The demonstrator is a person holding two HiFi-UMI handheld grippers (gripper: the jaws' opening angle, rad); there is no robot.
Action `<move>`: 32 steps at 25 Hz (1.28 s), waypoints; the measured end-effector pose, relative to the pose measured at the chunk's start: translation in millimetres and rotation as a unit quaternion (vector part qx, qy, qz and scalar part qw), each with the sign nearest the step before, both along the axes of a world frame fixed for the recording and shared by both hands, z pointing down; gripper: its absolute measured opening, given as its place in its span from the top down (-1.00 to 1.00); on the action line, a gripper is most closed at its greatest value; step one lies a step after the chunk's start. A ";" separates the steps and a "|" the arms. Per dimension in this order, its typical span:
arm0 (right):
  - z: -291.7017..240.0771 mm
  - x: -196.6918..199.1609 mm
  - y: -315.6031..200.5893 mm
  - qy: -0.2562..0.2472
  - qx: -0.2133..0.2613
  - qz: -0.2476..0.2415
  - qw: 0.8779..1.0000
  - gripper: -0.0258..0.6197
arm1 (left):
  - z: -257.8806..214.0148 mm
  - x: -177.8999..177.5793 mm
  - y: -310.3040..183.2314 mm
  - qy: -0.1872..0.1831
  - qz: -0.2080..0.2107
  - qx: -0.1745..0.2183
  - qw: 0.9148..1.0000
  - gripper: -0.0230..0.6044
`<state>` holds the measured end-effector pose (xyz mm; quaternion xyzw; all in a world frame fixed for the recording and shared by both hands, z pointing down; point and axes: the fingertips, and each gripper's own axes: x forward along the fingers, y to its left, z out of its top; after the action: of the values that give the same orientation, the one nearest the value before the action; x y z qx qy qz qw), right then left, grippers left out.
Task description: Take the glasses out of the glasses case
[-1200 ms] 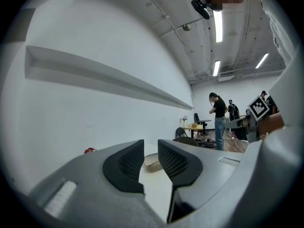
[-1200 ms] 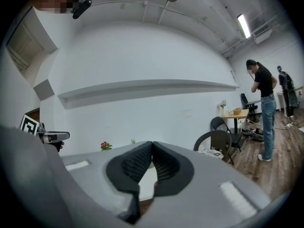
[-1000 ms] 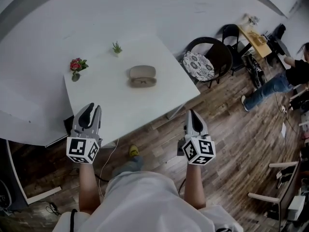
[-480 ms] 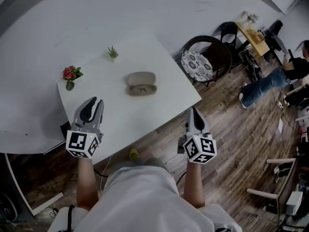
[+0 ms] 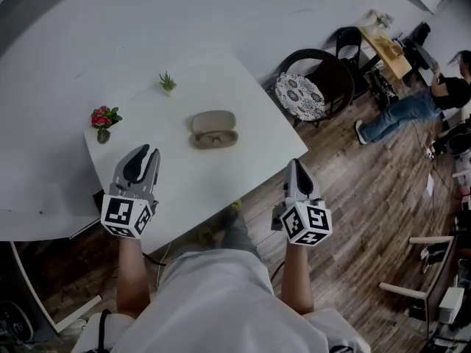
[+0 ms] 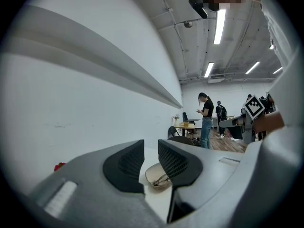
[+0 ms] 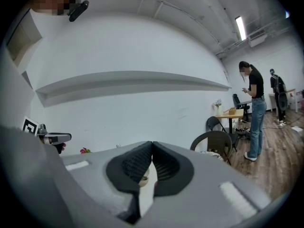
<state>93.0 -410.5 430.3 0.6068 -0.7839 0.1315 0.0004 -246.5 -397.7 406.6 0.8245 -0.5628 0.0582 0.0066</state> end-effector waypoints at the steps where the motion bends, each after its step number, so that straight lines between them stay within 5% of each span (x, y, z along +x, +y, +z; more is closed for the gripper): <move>1: 1.0 0.0 -5.1 -0.001 0.000 -0.001 1.000 0.91 | 0.6 1.2 -4.5 -0.001 0.001 -0.001 1.000 0.65; 17: 41.3 23.8 -91.6 0.000 -0.034 -0.014 0.999 0.91 | 48.0 54.0 -93.9 -0.036 0.060 -0.066 0.995 0.65; 32: 92.6 51.4 -151.2 -0.008 -0.082 -0.014 0.996 0.91 | 143.4 108.9 -167.4 -0.095 0.132 -0.168 0.972 0.64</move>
<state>144.4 -561.8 522.9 0.5924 -0.7790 0.2000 0.0461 -137.6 -565.1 549.9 0.8692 -0.4295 0.2305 0.0836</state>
